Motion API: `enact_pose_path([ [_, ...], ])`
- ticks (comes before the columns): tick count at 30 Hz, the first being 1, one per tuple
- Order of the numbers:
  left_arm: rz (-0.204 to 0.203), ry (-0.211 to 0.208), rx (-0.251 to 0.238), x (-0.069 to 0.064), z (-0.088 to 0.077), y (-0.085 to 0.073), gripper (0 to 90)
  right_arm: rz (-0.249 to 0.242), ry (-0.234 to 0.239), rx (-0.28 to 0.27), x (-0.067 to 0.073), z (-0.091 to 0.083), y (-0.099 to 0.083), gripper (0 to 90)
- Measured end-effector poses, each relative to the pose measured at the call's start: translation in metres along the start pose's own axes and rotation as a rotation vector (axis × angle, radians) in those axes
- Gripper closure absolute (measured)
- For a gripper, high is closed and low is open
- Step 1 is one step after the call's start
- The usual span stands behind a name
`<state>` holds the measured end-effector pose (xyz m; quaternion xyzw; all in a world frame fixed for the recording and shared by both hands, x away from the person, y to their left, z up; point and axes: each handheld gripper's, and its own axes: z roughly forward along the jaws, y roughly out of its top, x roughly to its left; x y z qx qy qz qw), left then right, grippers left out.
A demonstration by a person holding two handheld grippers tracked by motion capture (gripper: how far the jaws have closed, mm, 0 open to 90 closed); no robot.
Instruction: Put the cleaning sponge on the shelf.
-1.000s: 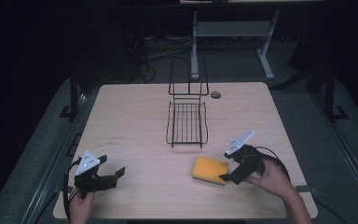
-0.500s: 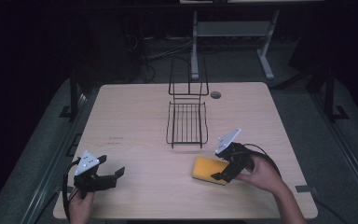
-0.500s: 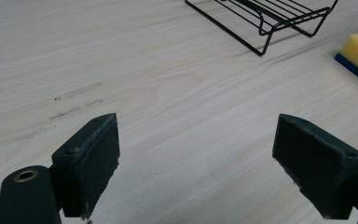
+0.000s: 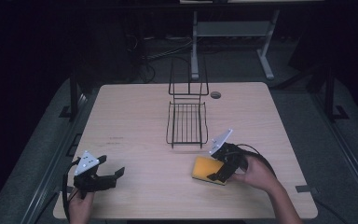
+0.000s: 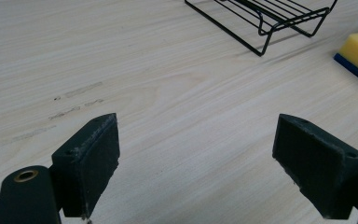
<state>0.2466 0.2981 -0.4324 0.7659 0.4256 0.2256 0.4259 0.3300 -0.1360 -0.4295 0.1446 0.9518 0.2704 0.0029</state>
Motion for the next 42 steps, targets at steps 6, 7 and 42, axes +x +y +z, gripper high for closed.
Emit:
enact_pose_path([
  [6,-0.001,0.0,0.0,0.0,0.0,0.0,14.0,-0.01,0.004,0.022,0.0,0.007,0.002,14.5],
  [7,-0.001,-0.001,0.0,0.0,0.0,0.0,14.0,-0.013,0.006,0.024,0.0,0.008,0.002,14.4],
  [42,-0.013,0.002,-0.012,0.002,-0.003,0.001,14.1,-0.06,-0.023,0.113,0.003,0.027,0.002,20.6],
])
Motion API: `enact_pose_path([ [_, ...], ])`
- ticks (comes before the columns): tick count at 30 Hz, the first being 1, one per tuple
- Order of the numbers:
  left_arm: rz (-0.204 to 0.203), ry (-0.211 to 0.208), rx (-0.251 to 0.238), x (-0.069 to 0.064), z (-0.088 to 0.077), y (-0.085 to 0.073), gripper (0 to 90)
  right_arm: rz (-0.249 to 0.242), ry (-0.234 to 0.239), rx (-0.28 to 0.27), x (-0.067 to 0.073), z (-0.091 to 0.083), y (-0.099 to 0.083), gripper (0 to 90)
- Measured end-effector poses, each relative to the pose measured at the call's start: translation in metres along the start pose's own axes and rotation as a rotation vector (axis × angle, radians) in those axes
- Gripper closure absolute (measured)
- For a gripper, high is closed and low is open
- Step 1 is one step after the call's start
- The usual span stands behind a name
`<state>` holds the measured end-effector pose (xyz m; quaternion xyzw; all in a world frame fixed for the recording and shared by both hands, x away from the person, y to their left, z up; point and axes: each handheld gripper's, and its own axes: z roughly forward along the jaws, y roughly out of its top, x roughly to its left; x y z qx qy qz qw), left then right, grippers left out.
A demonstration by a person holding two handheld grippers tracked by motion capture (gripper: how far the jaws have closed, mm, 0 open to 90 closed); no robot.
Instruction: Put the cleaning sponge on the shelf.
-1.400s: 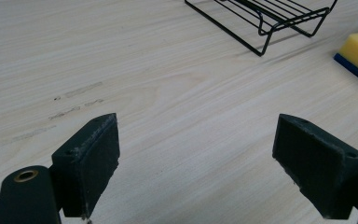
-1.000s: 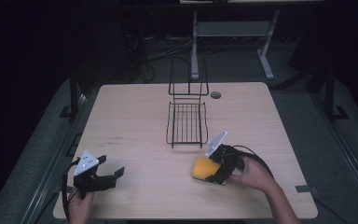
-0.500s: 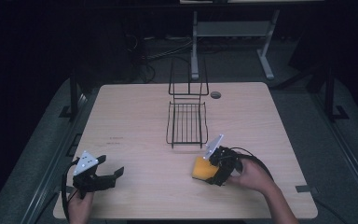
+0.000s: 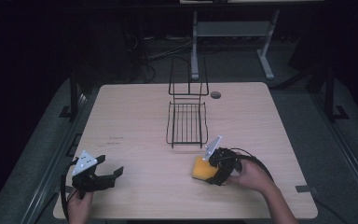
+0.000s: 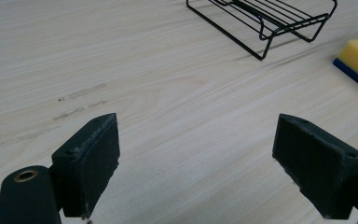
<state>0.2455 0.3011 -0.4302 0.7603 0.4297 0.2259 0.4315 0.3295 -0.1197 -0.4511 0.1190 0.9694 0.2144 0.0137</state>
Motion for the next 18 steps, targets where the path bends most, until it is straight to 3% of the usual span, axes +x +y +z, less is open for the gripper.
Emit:
enact_pose_path([
  [18,0.0,-0.003,0.0,0.0,0.0,0.0,14.1,-0.015,0.008,-0.019,-0.003,-0.013,0.007,21.4],
])
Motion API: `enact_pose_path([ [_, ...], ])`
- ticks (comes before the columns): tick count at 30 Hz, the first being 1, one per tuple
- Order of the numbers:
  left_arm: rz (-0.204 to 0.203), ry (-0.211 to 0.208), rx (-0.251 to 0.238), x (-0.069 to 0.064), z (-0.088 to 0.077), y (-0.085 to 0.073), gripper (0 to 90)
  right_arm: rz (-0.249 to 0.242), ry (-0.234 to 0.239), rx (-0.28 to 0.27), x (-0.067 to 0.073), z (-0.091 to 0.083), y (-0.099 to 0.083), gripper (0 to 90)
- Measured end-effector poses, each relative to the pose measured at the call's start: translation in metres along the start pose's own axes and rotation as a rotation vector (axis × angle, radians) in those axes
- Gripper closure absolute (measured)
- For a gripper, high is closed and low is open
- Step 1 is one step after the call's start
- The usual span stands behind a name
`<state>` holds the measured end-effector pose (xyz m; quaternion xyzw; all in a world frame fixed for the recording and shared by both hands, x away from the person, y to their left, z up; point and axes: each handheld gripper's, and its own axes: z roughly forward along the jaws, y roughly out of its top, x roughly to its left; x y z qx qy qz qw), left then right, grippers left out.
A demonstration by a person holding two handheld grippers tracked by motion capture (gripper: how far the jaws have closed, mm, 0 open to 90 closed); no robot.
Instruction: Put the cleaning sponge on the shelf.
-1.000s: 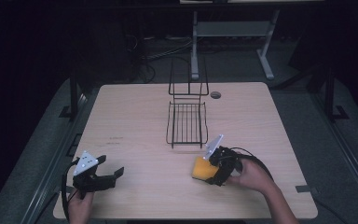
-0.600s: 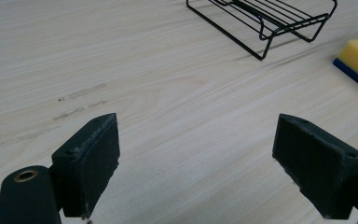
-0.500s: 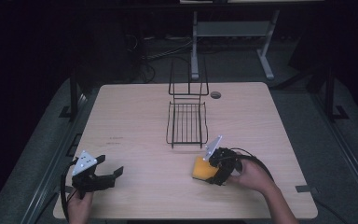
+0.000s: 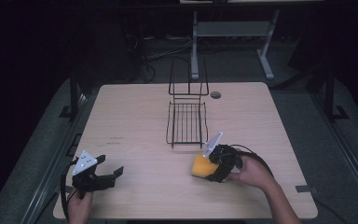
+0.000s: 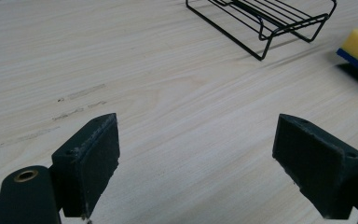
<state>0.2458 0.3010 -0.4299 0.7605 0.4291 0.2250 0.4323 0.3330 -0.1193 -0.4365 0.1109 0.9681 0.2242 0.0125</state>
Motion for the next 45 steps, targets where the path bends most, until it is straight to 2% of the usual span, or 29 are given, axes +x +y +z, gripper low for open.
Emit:
enact_pose_path([
  [11,-0.004,-0.001,-0.004,0.001,-0.001,0.0,14.0,-0.011,0.009,-0.018,-0.006,-0.011,0.015,21.4],
  [21,-0.005,0.0,-0.006,0.001,-0.002,0.0,14.1,-0.011,0.024,-0.031,-0.019,-0.018,0.029,21.3],
  [34,-0.006,-0.003,-0.002,0.002,-0.001,0.0,14.0,-0.042,0.032,-0.012,-0.034,-0.017,0.052,21.3],
  [45,-0.005,-0.01,-0.004,0.001,-0.001,0.0,14.1,-0.048,0.047,-0.006,-0.039,-0.015,0.062,21.3],
])
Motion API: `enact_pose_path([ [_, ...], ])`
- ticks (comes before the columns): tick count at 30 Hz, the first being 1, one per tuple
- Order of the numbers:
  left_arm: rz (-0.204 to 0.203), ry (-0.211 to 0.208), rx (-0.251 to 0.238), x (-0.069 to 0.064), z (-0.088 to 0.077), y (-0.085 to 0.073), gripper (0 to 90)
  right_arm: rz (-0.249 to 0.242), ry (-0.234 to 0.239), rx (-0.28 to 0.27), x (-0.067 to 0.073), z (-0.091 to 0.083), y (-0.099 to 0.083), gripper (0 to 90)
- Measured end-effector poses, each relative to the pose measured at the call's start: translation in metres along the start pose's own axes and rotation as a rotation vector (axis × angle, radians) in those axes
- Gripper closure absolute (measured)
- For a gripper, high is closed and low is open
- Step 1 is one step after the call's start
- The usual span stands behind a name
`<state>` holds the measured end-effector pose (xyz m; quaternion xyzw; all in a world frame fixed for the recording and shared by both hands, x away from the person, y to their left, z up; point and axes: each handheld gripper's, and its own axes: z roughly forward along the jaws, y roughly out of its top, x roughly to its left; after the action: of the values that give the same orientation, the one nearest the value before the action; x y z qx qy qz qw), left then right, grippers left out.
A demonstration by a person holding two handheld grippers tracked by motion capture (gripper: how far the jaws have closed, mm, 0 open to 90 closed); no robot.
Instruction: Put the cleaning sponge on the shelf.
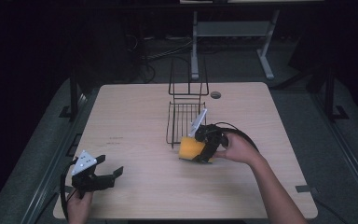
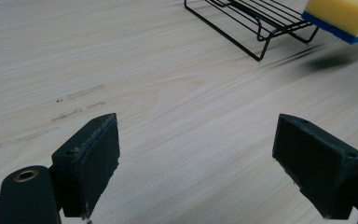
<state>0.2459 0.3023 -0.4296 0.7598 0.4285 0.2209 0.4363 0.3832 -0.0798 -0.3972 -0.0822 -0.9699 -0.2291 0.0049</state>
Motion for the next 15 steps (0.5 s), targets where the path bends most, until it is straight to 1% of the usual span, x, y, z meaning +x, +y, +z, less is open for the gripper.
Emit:
enact_pose_path([
  [3,-0.001,0.003,0.001,0.0007,-0.0006,-0.0003,14.1,-0.006,0.006,-0.009,-0.0015,-0.0002,0.0042,21.3],
  [6,-0.001,0.004,0.001,0.0008,-0.0009,-0.0002,14.0,-0.001,0.011,-0.016,-0.003,-0.001,0.006,21.3],
  [10,-0.001,0.004,0.0,0.0008,-0.0009,-0.0002,14.0,0.007,0.011,-0.013,-0.0056,-0.0017,0.0081,21.3],
  [15,-0.001,0.004,-0.002,0.0012,-0.0013,-0.0002,14.1,0.004,0.01,-0.013,-0.0088,-0.0016,0.0104,21.3],
])
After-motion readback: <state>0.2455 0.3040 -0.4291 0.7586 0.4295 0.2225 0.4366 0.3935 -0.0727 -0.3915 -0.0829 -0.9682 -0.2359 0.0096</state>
